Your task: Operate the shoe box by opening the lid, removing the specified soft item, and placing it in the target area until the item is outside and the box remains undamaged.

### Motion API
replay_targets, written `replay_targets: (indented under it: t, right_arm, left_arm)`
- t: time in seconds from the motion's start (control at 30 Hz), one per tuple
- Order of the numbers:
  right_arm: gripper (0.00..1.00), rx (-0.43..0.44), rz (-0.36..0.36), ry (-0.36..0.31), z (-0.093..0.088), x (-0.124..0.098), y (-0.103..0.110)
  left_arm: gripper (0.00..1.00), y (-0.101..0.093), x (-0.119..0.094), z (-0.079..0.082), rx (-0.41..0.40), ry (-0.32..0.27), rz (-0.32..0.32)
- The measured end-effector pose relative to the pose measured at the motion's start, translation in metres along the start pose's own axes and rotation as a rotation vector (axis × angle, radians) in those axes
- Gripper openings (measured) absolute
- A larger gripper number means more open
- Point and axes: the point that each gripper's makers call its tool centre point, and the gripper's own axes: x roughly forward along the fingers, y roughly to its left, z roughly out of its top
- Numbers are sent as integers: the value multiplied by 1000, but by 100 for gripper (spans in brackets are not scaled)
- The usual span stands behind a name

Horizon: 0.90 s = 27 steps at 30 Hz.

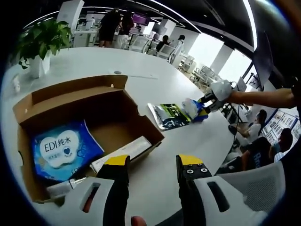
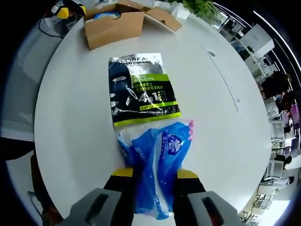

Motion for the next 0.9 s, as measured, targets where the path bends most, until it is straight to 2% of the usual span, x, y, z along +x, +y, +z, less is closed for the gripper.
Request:
replay_targets:
  t: [0.23, 0.63, 0.9]
  right_arm:
    - [25, -19, 1, 0, 4, 3, -7]
    - [27, -50, 4, 5, 6, 4, -7]
    - [34, -55, 12, 27, 3, 4, -3]
  left_arm:
    - [40, 3, -1, -1, -7, 2, 9]
    - [40, 4, -1, -1, -9, 1, 8]
    - [40, 5, -5, 1, -15, -10, 15]
